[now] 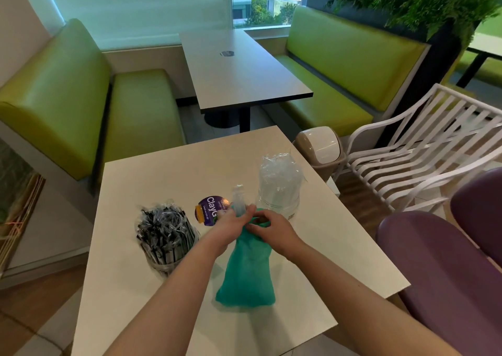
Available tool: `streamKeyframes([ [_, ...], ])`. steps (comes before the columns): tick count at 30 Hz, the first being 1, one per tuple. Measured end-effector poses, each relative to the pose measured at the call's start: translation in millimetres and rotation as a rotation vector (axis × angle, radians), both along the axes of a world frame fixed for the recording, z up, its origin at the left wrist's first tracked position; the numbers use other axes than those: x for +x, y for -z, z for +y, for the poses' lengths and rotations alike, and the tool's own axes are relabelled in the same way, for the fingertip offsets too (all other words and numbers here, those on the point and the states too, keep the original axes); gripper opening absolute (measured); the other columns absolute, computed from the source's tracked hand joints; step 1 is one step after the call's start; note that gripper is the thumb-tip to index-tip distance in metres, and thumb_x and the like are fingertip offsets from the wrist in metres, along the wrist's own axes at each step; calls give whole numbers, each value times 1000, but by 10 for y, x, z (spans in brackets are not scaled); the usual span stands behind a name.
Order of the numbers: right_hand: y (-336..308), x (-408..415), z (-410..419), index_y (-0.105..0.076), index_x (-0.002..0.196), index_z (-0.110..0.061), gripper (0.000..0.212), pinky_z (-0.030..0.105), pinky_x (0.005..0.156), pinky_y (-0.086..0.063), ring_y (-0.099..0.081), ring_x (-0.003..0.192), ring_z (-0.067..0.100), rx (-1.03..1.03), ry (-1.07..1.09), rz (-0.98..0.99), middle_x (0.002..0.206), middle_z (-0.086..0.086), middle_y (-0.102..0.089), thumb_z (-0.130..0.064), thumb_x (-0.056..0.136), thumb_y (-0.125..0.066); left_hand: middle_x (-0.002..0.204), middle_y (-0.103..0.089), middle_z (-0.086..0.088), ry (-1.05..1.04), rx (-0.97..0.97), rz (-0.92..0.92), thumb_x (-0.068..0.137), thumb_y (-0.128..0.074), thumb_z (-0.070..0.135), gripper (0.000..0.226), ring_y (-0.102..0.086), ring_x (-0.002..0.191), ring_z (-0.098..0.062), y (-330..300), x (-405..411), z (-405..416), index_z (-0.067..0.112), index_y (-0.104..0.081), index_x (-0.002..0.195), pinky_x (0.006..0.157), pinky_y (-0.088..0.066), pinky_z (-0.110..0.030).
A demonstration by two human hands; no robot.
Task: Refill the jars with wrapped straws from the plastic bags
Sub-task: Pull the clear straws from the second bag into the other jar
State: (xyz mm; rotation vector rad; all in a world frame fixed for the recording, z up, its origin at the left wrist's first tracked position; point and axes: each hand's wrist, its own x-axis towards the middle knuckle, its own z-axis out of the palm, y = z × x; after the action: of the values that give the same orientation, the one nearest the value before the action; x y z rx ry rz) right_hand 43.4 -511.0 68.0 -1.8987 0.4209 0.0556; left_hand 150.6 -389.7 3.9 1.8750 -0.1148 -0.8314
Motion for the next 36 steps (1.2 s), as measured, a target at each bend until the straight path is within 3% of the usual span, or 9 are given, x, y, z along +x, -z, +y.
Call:
streamKeyframes([
  [3, 21, 14, 9, -61, 121, -17, 37, 15, 69, -50, -61, 89, 7, 71, 0, 21, 108, 0, -66, -27, 86, -71, 124, -65, -9, -5, -156, 63, 69, -74, 63, 70, -64, 111, -23, -501, -259, 40, 21, -60, 123, 99, -52, -39],
  [6, 33, 11, -14, -58, 120, -11, 33, 16, 60, -51, -61, 79, 9, 156, 80, 58, 103, 3, -64, -22, 90, -68, 112, -72, -6, -9, -354, 176, 88, -69, 27, 37, -69, 102, -19, -622, -333, 59, 15, -61, 121, 84, -57, -32],
  [10, 38, 2, -97, -51, 126, -13, 36, 21, 63, -53, -60, 78, 12, 194, 108, 98, 102, 5, -61, -18, 93, -63, 115, -69, -8, -83, -478, 240, 96, -53, 5, 32, -66, 100, -18, -611, -331, 67, 14, -61, 126, 76, -55, -28],
  [14, -17, 37, -119, -51, 122, -11, 31, 32, 71, -54, -59, 77, 19, 258, 117, 126, 104, 11, -61, -15, 92, -55, 110, -70, -6, -132, -470, 161, 97, -54, 4, 33, -70, 93, -16, -532, -344, 40, 10, -60, 128, 71, -56, -25],
  [19, -27, 50, -107, -53, 114, -16, 51, 28, 61, -54, -65, 87, 24, 140, 144, 80, 106, 8, -64, -57, 86, -60, 107, -69, -9, -152, -431, 140, 90, -65, 4, 33, -71, 93, -18, -542, -353, 31, 9, -61, 122, 72, -58, -27],
  [26, -140, 91, -151, -52, 109, -18, 34, 30, 77, -44, -56, 89, 14, -32, 139, -15, 100, 0, -60, -49, 97, -47, 100, -66, -6, -120, -313, 21, 96, -56, 3, 25, -67, 91, -17, -548, -316, 2, 15, -63, 116, 73, -55, -29],
  [29, -291, 114, -214, -52, 104, -16, 34, 35, 78, -48, -58, 85, 16, -114, 145, -115, 93, 1, -62, -49, 97, -45, 109, -65, -8, -94, -226, -113, 94, -47, -6, 38, -65, 93, -20, -519, -285, -34, 23, -69, 108, 82, -55, -31],
  [33, -634, 184, -363, -52, 113, -19, 42, 39, 84, -55, -65, 86, 12, -198, 145, -220, 89, -6, -67, -55, 95, -41, 118, -57, 2, -24, -48, -370, 80, -37, -15, 64, -54, 110, -14, -481, -239, -95, 37, -72, 93, 91, -44, -23],
  [36, -935, 210, -515, -52, 118, -14, 49, 34, 77, -55, -63, 81, 6, -325, 199, -306, 86, -9, -66, -56, 96, -39, 115, -62, 6, -19, 18, -436, 81, -32, -11, 64, -55, 110, -13, -511, -213, -153, 40, -70, 87, 94, -48, -29],
])
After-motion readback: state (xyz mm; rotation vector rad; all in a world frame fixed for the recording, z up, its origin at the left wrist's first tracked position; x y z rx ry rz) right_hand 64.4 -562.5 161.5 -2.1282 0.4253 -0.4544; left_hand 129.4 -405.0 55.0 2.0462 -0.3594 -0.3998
